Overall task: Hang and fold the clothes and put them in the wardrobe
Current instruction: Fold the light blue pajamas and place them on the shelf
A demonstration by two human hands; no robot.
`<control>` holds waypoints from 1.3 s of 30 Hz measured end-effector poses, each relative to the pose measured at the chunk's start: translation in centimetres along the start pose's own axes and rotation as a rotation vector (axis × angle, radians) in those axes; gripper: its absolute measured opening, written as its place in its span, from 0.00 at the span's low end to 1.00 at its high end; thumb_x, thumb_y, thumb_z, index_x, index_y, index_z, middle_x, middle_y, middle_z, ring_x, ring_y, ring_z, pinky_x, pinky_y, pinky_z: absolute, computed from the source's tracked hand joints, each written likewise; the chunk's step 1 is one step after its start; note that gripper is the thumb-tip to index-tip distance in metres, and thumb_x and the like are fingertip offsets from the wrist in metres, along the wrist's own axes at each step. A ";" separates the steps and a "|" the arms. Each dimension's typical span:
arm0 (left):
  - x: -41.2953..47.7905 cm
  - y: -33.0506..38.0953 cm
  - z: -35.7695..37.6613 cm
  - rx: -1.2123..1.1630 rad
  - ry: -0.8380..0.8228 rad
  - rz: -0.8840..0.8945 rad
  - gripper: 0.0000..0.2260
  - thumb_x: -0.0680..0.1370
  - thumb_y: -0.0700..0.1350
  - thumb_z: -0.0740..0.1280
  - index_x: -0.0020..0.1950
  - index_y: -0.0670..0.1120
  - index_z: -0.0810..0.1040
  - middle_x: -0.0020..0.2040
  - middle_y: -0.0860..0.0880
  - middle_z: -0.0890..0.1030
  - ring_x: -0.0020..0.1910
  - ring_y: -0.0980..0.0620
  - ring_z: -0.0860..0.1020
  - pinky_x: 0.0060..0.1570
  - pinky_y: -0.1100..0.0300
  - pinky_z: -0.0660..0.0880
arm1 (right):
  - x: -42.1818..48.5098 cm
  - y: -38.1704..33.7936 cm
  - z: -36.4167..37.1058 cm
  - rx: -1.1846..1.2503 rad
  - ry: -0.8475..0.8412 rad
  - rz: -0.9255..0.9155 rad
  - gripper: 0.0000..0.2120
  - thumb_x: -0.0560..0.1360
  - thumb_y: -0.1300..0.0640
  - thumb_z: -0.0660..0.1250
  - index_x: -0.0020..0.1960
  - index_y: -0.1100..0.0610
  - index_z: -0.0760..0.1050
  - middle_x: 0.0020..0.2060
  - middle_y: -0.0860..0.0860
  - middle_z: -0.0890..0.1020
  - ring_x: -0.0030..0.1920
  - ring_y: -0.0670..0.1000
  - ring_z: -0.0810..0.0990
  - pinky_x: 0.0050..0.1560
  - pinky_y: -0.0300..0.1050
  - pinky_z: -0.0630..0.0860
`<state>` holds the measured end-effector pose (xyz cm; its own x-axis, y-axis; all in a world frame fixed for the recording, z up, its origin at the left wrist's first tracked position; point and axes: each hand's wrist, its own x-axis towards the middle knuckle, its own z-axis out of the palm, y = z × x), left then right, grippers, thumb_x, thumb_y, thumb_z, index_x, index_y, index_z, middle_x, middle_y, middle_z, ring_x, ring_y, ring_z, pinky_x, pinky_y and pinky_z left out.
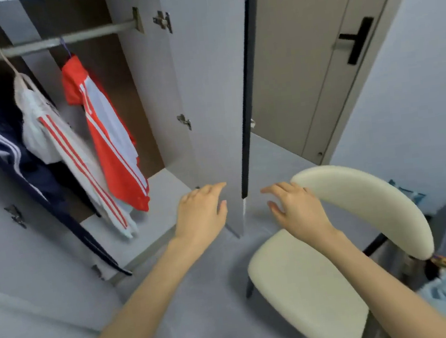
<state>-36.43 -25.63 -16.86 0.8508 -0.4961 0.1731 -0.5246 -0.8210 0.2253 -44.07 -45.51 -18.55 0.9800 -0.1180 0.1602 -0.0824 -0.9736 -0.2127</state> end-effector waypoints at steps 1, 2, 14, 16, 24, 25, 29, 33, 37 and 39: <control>0.0 1.7 0.7 -0.009 -0.020 0.044 0.20 0.81 0.50 0.59 0.74 0.53 0.66 0.66 0.51 0.76 0.63 0.47 0.74 0.61 0.55 0.67 | -1.5 1.4 -0.1 0.004 -0.001 0.050 0.16 0.80 0.53 0.59 0.67 0.48 0.72 0.63 0.45 0.76 0.60 0.52 0.73 0.55 0.48 0.68; 0.0 3.6 1.5 -0.018 -0.038 0.091 0.20 0.81 0.50 0.59 0.74 0.53 0.66 0.66 0.51 0.76 0.62 0.47 0.74 0.60 0.55 0.67 | -3.1 3.0 -0.2 0.003 0.004 0.104 0.16 0.80 0.54 0.59 0.67 0.48 0.72 0.63 0.45 0.76 0.60 0.52 0.73 0.54 0.48 0.69; 1.4 28.8 13.9 -0.129 -0.320 0.508 0.20 0.81 0.50 0.57 0.74 0.52 0.65 0.68 0.51 0.74 0.63 0.47 0.74 0.61 0.54 0.69 | -20.6 23.8 -1.1 -0.017 -0.003 0.627 0.16 0.79 0.55 0.60 0.66 0.51 0.73 0.62 0.48 0.76 0.59 0.54 0.74 0.51 0.49 0.72; 1.5 32.6 16.3 -0.147 -0.373 0.547 0.20 0.81 0.49 0.58 0.73 0.52 0.67 0.68 0.50 0.75 0.63 0.47 0.74 0.60 0.54 0.69 | -23.2 27.1 -0.4 -0.009 -0.029 0.713 0.16 0.79 0.55 0.59 0.66 0.50 0.73 0.63 0.48 0.75 0.60 0.53 0.73 0.55 0.49 0.72; 1.6 42.5 27.3 -0.150 -0.594 0.612 0.19 0.81 0.48 0.58 0.72 0.52 0.68 0.65 0.51 0.76 0.61 0.48 0.75 0.55 0.57 0.69 | -31.3 39.1 5.4 -0.003 -0.242 0.993 0.19 0.80 0.54 0.58 0.71 0.49 0.66 0.68 0.47 0.70 0.64 0.53 0.69 0.58 0.49 0.71; 1.6 43.1 28.7 -0.154 -0.623 0.613 0.19 0.81 0.48 0.58 0.72 0.52 0.68 0.66 0.51 0.75 0.61 0.48 0.75 0.55 0.57 0.69 | -32.0 40.1 6.5 0.001 -0.280 1.017 0.21 0.80 0.54 0.58 0.72 0.49 0.65 0.69 0.48 0.69 0.64 0.54 0.69 0.58 0.50 0.71; 1.9 44.8 34.0 -0.189 -0.744 0.595 0.21 0.81 0.47 0.59 0.75 0.53 0.64 0.69 0.49 0.72 0.63 0.47 0.73 0.58 0.54 0.70 | -33.7 44.0 11.5 0.170 -0.344 1.156 0.26 0.77 0.57 0.60 0.74 0.50 0.61 0.72 0.51 0.65 0.67 0.56 0.67 0.61 0.53 0.71; 3.1 46.3 38.2 -0.242 -0.800 0.611 0.23 0.81 0.46 0.59 0.76 0.53 0.60 0.70 0.50 0.70 0.65 0.48 0.71 0.61 0.53 0.71 | -34.3 47.3 16.4 0.226 -0.369 1.257 0.30 0.77 0.59 0.60 0.76 0.49 0.56 0.77 0.53 0.56 0.73 0.56 0.59 0.66 0.56 0.67; 3.8 46.7 41.5 -0.254 -0.834 0.624 0.25 0.81 0.46 0.59 0.78 0.53 0.56 0.71 0.50 0.68 0.64 0.49 0.72 0.60 0.53 0.72 | -34.8 50.0 20.4 0.194 -0.450 1.258 0.34 0.76 0.60 0.61 0.78 0.49 0.49 0.77 0.52 0.51 0.72 0.56 0.59 0.64 0.54 0.69; 3.7 46.4 42.8 -0.236 -0.847 0.634 0.27 0.82 0.46 0.59 0.78 0.54 0.54 0.72 0.50 0.66 0.65 0.49 0.71 0.59 0.56 0.72 | -35.3 51.0 21.9 0.113 -0.482 1.228 0.32 0.76 0.62 0.62 0.76 0.53 0.53 0.74 0.54 0.56 0.68 0.57 0.62 0.60 0.51 0.71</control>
<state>-56.33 -77.63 -46.82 0.1195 -0.9192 -0.3752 -0.7920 -0.3161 0.5222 -78.94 -86.67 -56.17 0.2470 -0.8019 -0.5441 -0.9641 -0.2596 -0.0550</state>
